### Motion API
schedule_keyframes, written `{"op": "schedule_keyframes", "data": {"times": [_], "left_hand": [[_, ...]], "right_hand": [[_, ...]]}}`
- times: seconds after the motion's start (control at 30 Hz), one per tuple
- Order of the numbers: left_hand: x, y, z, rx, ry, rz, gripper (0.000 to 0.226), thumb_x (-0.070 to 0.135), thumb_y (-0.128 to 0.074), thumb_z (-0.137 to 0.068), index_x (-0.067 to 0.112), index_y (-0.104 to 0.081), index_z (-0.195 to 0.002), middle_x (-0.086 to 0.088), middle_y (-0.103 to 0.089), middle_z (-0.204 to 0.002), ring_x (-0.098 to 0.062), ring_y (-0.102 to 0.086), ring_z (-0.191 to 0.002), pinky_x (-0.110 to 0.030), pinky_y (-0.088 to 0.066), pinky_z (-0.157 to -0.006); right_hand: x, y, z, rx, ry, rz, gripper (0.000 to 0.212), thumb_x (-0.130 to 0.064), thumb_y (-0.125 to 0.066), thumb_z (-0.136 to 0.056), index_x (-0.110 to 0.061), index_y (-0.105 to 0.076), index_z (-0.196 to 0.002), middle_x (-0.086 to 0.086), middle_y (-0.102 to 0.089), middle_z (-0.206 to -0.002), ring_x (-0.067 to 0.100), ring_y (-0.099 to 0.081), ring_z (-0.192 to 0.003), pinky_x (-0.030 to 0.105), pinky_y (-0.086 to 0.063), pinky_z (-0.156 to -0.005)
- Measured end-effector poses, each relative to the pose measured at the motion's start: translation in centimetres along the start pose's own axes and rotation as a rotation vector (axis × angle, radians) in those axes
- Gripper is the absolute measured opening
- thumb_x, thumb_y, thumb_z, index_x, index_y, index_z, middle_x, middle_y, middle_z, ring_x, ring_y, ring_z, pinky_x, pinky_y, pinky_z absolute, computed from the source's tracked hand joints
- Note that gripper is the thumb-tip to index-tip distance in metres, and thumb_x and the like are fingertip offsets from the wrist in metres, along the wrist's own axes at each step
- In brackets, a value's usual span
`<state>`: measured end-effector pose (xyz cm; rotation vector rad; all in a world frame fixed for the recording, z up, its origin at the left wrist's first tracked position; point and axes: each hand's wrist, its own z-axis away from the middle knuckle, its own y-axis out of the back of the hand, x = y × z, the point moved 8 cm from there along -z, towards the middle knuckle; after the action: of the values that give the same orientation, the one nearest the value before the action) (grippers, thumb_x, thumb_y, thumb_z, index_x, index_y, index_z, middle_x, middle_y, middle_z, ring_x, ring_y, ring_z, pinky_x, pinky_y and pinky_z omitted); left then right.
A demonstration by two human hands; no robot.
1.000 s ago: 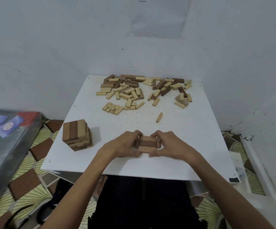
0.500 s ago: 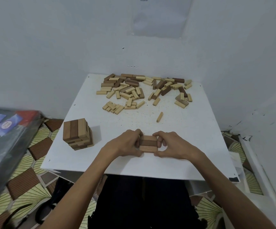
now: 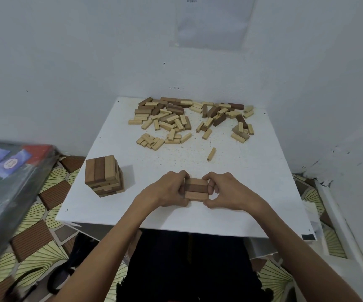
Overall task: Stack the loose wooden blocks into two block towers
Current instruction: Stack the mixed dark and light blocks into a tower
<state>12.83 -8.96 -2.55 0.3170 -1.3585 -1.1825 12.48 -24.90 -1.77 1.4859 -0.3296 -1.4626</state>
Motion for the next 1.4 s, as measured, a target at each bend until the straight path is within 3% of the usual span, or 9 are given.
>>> {"op": "schedule_keyframes", "data": {"times": [0.23, 0.43, 0.57, 0.8, 0.9, 0.97, 1.07, 1.2, 1.4], "left_hand": [[0.0, 0.1, 0.1, -0.015, 0.003, 0.035, 0.066, 0.023, -0.082, -0.079, 0.013, -0.05, -0.135, -0.001, -0.063, -0.099, -0.017, -0.058, -0.085, -0.026, -0.045, -0.071], [0.0, -0.2, 0.3, -0.008, 0.018, 0.023, 0.065, 0.023, -0.08, -0.078, 0.013, -0.049, -0.134, -0.002, -0.063, -0.099, -0.019, -0.06, -0.087, -0.034, -0.052, -0.076], [-0.1, 0.0, 0.1, 0.004, 0.015, 0.028, 0.074, 0.024, -0.081, -0.078, 0.011, -0.044, -0.141, -0.002, -0.064, -0.098, -0.017, -0.059, -0.087, -0.03, -0.05, -0.076], [-0.7, 0.7, 0.2, 0.096, -0.018, 0.009, 0.07, 0.038, -0.088, -0.071, 0.019, -0.056, -0.13, 0.008, -0.063, -0.093, -0.008, -0.055, -0.081, -0.026, -0.044, -0.071], [-1.0, 1.2, 0.6, 0.167, -0.04, -0.071, 0.067, 0.049, -0.086, -0.07, 0.028, -0.059, -0.127, 0.011, -0.059, -0.1, -0.011, -0.053, -0.092, -0.032, -0.048, -0.078], [-1.2, 1.4, 0.7, 0.199, -0.068, -0.126, 0.067, 0.061, -0.081, -0.067, 0.034, -0.06, -0.125, 0.013, -0.055, -0.102, -0.01, -0.047, -0.097, -0.032, -0.042, -0.079], [-1.4, 1.7, 0.6, 0.222, -0.1, -0.167, 0.074, 0.076, -0.068, -0.059, 0.04, -0.061, -0.123, 0.015, -0.053, -0.108, -0.008, -0.042, -0.102, -0.033, -0.035, -0.082], [-1.3, 2.0, 0.6, 0.254, -0.142, -0.194, 0.066, 0.069, -0.079, -0.064, 0.038, -0.062, -0.12, 0.017, -0.052, -0.112, -0.005, -0.037, -0.101, -0.032, -0.029, -0.081], [0.4, 3.5, 2.1, 0.313, -0.213, -0.175, 0.067, 0.071, -0.072, -0.063, 0.033, -0.062, -0.117, 0.013, -0.052, -0.124, -0.009, -0.043, -0.111, -0.036, -0.039, -0.091]], "right_hand": [[0.3, -0.2, 0.1, -0.008, -0.018, -0.034, 0.065, -0.036, -0.083, -0.075, -0.025, -0.055, -0.133, -0.014, -0.063, -0.092, 0.003, -0.056, -0.086, 0.016, -0.044, -0.074], [-0.1, -0.2, 0.2, 0.003, -0.019, -0.016, 0.063, -0.033, -0.081, -0.075, -0.022, -0.055, -0.131, -0.014, -0.062, -0.093, 0.008, -0.06, -0.087, 0.03, -0.055, -0.082], [-0.1, -0.2, 0.3, 0.008, -0.018, -0.018, 0.062, -0.033, -0.081, -0.074, -0.022, -0.056, -0.129, -0.013, -0.063, -0.092, 0.007, -0.06, -0.085, 0.029, -0.055, -0.08], [0.2, -0.2, 0.2, 0.011, -0.01, -0.024, 0.062, -0.033, -0.082, -0.074, -0.023, -0.056, -0.129, -0.014, -0.063, -0.092, 0.006, -0.059, -0.084, 0.026, -0.053, -0.078], [0.4, -0.2, 0.1, 0.017, -0.009, -0.022, 0.061, -0.035, -0.081, -0.072, -0.024, -0.057, -0.127, -0.014, -0.063, -0.091, 0.008, -0.059, -0.084, 0.032, -0.055, -0.08], [0.6, -0.3, 0.1, 0.029, -0.006, -0.016, 0.061, -0.038, -0.08, -0.071, -0.027, -0.057, -0.126, -0.014, -0.062, -0.09, 0.009, -0.058, -0.083, 0.035, -0.055, -0.079], [0.9, -0.2, 0.5, 0.065, 0.033, 0.032, 0.062, -0.049, -0.077, -0.072, -0.036, -0.054, -0.128, -0.015, -0.055, -0.097, 0.006, -0.052, -0.093, 0.033, -0.052, -0.081], [1.1, 0.0, 1.3, 0.129, 0.086, 0.027, 0.065, -0.053, -0.078, -0.076, -0.033, -0.052, -0.133, -0.017, -0.048, -0.112, 0.003, -0.044, -0.109, 0.024, -0.044, -0.091], [-0.5, 1.6, 2.0, 0.208, 0.206, -0.025, 0.062, -0.048, -0.082, -0.073, -0.031, -0.056, -0.127, -0.019, -0.041, -0.138, 0.006, -0.038, -0.132, 0.031, -0.042, -0.107]]}}
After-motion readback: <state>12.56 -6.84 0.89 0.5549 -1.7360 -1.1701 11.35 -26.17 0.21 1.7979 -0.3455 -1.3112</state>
